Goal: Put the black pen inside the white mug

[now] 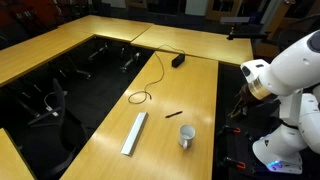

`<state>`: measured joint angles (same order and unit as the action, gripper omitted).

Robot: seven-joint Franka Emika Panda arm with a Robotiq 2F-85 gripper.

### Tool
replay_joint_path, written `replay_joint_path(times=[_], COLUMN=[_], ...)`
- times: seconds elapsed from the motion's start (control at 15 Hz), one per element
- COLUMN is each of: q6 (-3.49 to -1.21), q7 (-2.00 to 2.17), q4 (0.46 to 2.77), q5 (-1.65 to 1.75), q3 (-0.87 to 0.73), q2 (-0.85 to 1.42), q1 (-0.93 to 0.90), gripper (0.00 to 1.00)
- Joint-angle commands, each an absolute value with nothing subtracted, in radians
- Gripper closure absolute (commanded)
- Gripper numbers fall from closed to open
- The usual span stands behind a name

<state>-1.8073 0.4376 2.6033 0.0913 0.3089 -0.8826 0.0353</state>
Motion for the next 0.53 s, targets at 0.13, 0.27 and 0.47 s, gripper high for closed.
replay_joint_path(times=[0.13,0.27,0.47], q6=[-1.795,-1.790,-1.786], q7=[0.414,0.364,0.236], q4=[2.581,2.552,2.489], q5=[0.091,0.091,0.096], q3=[0.277,0.250,0.185], q2=[-0.844,-0.785,-0.654], q1=[0.012,0.009,0.007], gripper=[0.00,0.00,0.00])
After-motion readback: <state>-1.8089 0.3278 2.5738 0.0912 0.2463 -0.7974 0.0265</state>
